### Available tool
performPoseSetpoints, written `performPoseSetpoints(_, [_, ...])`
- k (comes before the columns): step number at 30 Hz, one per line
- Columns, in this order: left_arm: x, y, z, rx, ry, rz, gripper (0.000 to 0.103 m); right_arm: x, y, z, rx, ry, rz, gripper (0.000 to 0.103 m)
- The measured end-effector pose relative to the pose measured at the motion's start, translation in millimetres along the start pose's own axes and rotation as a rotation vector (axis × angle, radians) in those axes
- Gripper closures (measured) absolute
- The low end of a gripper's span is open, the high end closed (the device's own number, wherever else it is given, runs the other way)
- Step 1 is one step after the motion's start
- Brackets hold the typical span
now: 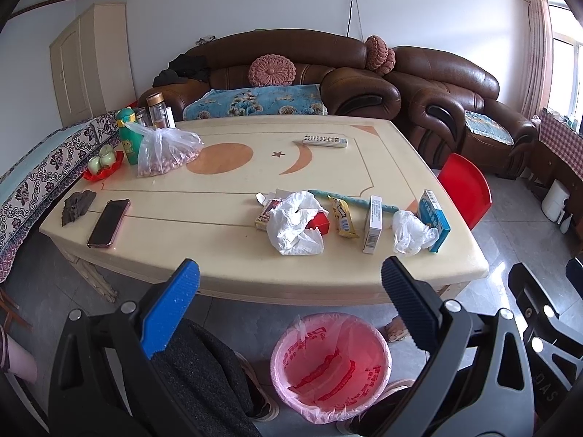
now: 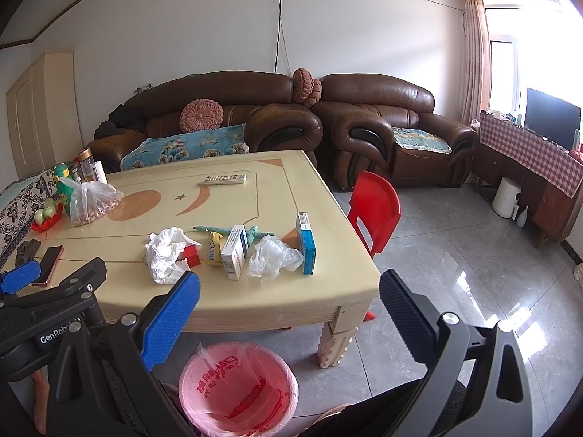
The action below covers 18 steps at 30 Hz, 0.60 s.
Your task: Collect trash
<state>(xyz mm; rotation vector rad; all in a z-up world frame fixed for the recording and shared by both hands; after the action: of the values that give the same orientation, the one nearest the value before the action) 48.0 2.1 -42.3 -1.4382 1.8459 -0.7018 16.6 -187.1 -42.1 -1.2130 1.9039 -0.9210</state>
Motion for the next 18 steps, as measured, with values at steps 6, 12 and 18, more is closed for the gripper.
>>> performPoseSetpoints(6, [-0.2,0.0,-0.1,0.001,0.000,0.001,0.005,1.4,-1.0,-2.6,-0.002,0.000,0.001,0.007])
performPoseSetpoints(12, [0.1,2.2,0.8,0.000,0.002,0.000,0.005,2.7,0.4,-2.8,-0.004,-0.002,0.002,0.007])
performPoseSetpoints(18, [-0.2,1.9,0.7,-0.001,0.003,-0.002,0.005,3.1,0.0,-3.2,-0.002,-0.001,0.003,0.007])
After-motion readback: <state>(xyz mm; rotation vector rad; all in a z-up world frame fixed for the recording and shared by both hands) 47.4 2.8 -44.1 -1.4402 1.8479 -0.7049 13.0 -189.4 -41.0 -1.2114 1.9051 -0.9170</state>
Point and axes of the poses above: each gripper's, at about its wrist camera, not at the fingertips, and z roughly the way its jaws point, x to its right, y to its underside, the point moved 7 cm from there along z, roughly the way its jaws point, and after that the axes turned 11 degrees about z, right-handed, at the moved point
